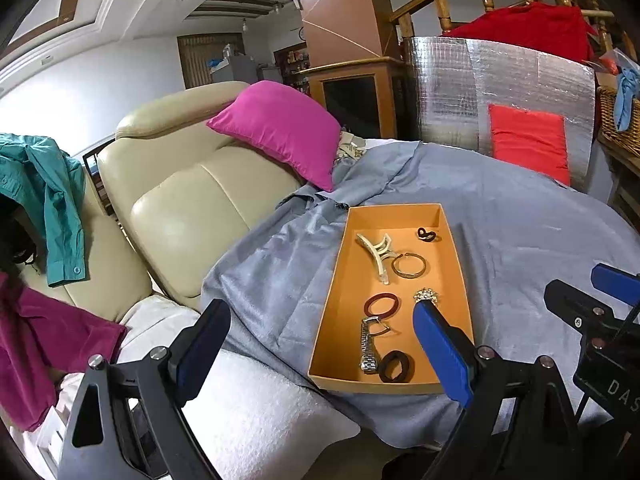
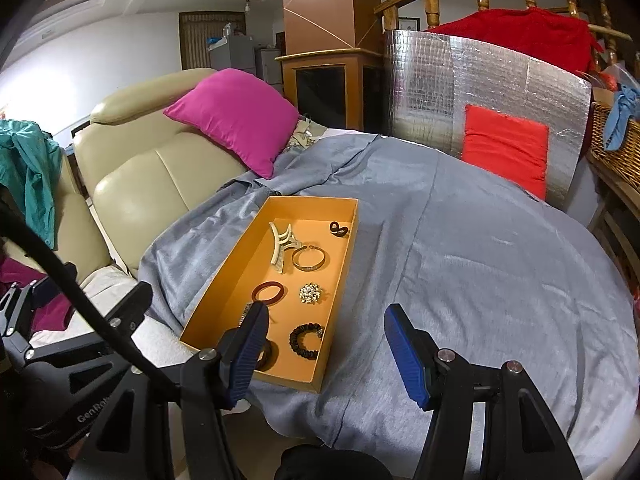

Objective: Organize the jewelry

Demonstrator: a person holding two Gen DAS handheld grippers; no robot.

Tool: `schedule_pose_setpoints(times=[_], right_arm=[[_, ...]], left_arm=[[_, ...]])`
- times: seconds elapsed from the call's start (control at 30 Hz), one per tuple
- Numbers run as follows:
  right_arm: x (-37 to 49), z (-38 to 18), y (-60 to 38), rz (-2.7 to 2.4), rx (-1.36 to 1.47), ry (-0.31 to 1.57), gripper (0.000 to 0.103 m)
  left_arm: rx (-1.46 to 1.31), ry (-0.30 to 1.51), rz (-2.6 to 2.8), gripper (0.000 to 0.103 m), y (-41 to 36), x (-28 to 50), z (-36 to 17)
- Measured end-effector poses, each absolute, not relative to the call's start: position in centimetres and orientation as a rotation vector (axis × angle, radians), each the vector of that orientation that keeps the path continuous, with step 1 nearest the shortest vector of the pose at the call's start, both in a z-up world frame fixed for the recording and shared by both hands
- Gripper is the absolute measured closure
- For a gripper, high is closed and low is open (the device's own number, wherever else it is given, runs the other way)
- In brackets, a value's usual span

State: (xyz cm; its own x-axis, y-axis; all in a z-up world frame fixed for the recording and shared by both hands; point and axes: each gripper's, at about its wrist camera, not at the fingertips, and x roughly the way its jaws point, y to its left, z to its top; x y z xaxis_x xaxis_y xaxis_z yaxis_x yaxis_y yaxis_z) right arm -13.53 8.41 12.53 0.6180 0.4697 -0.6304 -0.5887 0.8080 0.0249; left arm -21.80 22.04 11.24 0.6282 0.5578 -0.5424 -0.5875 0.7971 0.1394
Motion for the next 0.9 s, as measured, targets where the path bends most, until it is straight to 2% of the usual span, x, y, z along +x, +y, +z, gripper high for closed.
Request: schedule_pose_setpoints(times=[0.9], right_arm=[[-13.86, 13.36, 8.00, 0.602, -0.180, 0.647, 0.039]], left_arm=[[-0.049, 0.590, 0.650, 0.010, 21.50, -21.90, 11.87]])
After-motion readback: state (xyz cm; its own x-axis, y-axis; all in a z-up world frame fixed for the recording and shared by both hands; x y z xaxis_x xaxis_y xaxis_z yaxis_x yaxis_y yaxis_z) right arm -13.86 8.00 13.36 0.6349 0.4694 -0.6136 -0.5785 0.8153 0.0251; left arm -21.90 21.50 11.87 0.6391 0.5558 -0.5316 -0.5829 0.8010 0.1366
